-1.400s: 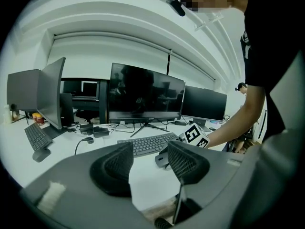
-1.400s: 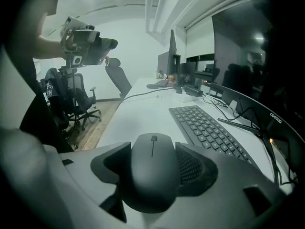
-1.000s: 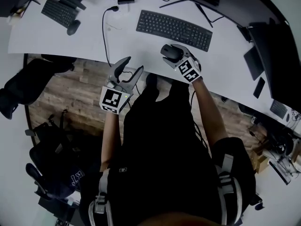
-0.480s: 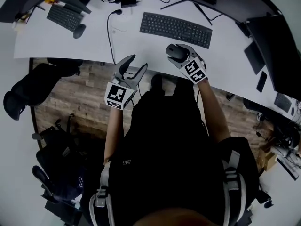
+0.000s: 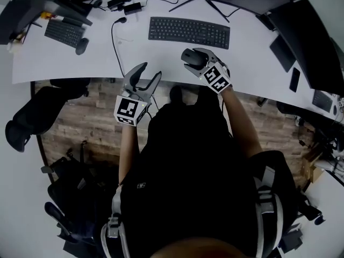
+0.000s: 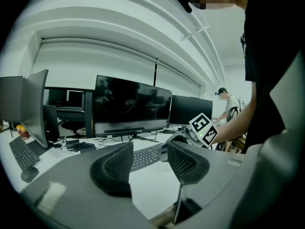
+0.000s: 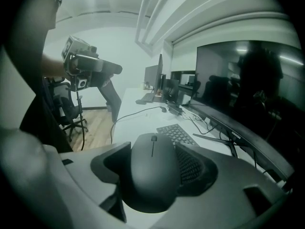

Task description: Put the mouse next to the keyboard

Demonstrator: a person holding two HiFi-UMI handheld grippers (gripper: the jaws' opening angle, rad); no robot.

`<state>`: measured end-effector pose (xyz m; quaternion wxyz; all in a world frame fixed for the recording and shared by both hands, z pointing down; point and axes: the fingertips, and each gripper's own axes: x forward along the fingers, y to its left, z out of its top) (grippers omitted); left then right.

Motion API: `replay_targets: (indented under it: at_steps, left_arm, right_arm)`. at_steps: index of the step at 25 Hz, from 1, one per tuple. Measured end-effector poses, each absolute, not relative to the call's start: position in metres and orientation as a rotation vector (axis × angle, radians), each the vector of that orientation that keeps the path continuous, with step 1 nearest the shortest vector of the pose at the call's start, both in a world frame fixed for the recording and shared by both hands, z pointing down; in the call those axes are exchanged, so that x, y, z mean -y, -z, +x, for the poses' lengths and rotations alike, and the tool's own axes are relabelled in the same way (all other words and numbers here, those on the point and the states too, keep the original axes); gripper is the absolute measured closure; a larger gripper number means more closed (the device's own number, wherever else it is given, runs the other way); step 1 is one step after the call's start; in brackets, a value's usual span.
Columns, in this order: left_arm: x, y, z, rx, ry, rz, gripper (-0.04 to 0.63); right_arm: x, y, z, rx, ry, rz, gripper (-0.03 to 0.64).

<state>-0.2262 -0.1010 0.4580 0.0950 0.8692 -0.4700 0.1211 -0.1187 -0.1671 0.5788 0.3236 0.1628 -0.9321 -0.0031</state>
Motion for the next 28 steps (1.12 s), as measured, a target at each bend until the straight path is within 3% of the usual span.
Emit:
replay_targets:
  at_steps: [28]
  left_arm:
    - [0.143, -0.452, -0.179, 1.083, -0.415, 2.749, 0.387]
  right_arm:
    - [0.195, -0.559, -0.057, 2.404, -0.062, 0.795, 0.324]
